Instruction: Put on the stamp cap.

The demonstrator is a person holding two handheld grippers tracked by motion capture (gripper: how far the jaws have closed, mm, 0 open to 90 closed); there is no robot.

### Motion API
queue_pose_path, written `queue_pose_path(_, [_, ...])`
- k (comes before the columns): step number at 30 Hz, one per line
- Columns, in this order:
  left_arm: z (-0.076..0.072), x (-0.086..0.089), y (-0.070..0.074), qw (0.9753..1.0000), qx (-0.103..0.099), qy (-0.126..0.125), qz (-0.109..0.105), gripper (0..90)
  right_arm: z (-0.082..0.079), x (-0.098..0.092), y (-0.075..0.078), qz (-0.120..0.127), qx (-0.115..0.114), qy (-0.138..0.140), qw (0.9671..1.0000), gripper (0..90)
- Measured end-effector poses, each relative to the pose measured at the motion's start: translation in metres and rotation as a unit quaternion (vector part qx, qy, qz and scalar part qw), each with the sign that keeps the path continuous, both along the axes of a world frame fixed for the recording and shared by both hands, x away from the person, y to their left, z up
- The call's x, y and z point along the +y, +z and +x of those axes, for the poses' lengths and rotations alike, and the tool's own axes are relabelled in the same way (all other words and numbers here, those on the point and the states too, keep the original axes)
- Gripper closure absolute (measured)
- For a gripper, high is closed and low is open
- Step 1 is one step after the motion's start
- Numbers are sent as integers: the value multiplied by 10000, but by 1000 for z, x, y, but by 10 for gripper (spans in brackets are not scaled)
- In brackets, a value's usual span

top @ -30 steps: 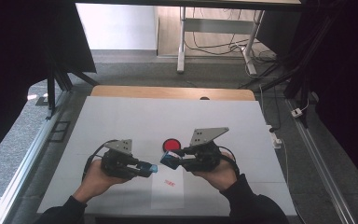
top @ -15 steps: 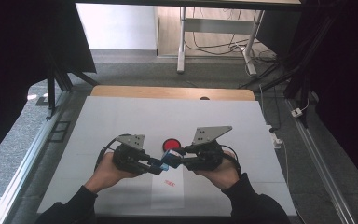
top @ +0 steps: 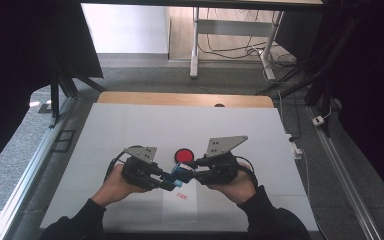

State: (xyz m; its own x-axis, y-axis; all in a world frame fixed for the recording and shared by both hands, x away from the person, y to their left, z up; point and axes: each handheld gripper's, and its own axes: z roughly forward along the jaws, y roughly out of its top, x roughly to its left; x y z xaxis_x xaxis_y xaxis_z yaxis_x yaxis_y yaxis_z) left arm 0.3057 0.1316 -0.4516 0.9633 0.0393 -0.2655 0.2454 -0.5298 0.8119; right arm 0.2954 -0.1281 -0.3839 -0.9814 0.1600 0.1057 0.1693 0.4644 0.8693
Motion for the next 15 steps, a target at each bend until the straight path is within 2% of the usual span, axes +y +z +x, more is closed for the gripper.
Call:
queue_pose_path(5, [-1,0,-1,9999,-37,-115,-51,689,-2,3,-3,21,83,140,9999,701])
queue_pose_path(15, [-2,0,0,9994,-59,-296,-145,689,-6,9,-5,-47,101,281,9995,701])
